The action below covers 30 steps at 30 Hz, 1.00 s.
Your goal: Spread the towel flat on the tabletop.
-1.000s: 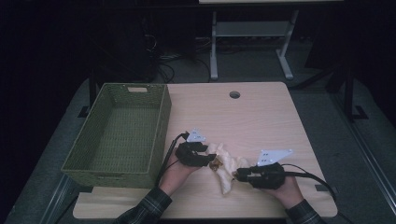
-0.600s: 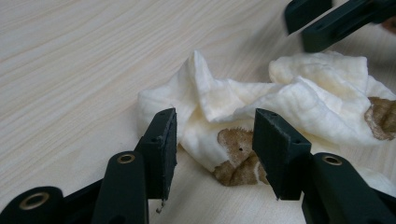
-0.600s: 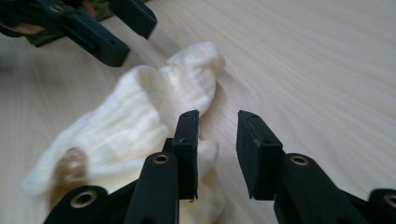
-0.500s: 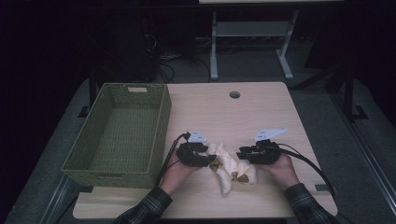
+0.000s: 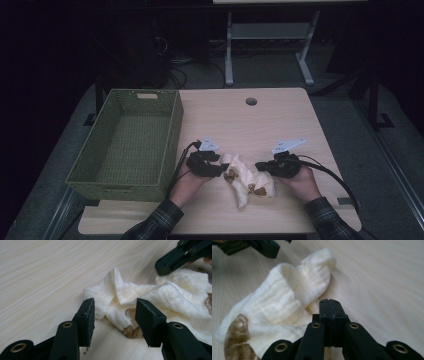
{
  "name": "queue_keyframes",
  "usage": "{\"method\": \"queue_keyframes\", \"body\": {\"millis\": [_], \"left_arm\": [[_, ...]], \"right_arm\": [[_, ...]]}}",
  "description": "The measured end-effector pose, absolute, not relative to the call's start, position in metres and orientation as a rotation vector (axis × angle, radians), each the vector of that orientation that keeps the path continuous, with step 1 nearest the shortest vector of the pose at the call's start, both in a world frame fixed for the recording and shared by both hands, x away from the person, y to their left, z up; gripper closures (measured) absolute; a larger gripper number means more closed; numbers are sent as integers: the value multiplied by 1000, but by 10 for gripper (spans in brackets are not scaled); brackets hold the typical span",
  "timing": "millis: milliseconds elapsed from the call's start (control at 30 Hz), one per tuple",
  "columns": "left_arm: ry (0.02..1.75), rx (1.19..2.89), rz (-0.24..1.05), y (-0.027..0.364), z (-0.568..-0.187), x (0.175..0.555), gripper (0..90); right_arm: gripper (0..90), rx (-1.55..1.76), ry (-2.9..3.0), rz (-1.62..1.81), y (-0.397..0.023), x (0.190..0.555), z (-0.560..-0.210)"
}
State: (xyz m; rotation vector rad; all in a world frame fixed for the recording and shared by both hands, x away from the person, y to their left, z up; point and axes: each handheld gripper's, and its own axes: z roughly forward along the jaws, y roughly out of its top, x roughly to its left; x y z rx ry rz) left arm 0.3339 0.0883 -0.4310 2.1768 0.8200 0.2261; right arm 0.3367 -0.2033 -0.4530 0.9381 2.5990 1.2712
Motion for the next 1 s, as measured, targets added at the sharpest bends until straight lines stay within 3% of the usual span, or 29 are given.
{"method": "queue_keyframes", "body": {"millis": [700, 900, 1000], "left_arm": [[832, 2216, 254, 77, -450, 351, 521], [827, 2244, 268, 71, -454, 358, 648], [842, 2232, 262, 76, -451, 362, 773]], "right_arm": [[900, 1086, 2321, 1301, -280, 339, -427], [900, 1072, 2329, 1287, -278, 339, -428], [900, 1075, 2322, 1286, -280, 338, -427]]}}
